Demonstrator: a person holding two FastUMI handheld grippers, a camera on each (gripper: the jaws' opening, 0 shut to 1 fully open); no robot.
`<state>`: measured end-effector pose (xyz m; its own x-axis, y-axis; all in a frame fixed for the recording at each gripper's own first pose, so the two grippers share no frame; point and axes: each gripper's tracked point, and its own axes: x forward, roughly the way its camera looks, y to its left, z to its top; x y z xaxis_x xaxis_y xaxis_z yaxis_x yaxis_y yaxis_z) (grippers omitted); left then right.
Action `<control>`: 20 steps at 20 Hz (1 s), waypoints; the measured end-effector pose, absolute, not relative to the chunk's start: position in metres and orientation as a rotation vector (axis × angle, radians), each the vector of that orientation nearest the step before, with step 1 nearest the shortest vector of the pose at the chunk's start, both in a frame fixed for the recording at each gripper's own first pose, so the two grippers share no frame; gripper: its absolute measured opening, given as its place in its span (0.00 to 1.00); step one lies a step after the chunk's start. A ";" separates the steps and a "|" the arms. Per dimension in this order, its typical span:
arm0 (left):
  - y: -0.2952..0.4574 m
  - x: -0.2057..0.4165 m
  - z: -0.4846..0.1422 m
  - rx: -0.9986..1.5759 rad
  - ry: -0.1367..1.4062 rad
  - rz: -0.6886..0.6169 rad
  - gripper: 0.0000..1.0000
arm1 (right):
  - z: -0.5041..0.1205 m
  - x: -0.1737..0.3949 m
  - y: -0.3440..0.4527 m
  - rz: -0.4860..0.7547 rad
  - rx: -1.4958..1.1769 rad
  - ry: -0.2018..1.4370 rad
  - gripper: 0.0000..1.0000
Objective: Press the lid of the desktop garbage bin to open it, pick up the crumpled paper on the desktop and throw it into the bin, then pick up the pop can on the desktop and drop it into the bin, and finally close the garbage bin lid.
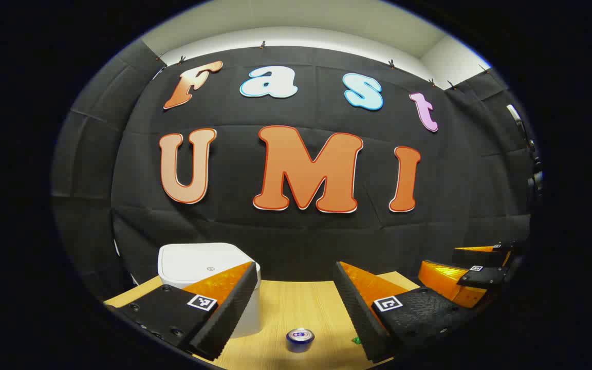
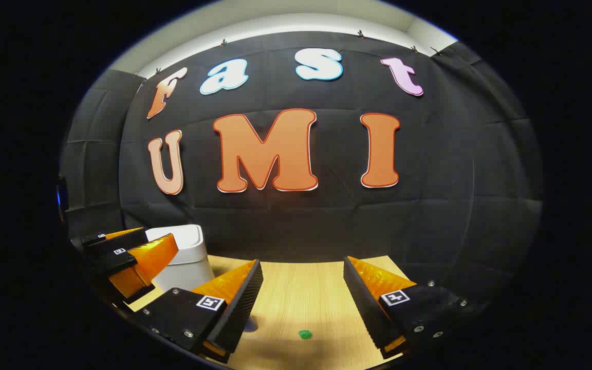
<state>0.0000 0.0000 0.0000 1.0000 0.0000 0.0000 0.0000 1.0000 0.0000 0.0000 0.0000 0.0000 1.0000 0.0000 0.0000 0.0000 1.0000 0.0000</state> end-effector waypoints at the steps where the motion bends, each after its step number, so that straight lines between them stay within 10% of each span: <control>1: -0.001 0.000 0.000 -0.001 -0.002 0.000 0.95 | 0.001 0.001 -0.002 -0.004 -0.003 0.000 0.94; 20: 0.005 0.017 -0.006 -0.014 0.018 -0.005 0.95 | -0.001 0.009 -0.003 -0.017 -0.008 0.010 0.94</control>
<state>0.0170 0.0048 -0.0056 0.9998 -0.0056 -0.0182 0.0054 0.9999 -0.0142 0.0091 -0.0029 -0.0009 0.9998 -0.0173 -0.0097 0.0172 0.9998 -0.0083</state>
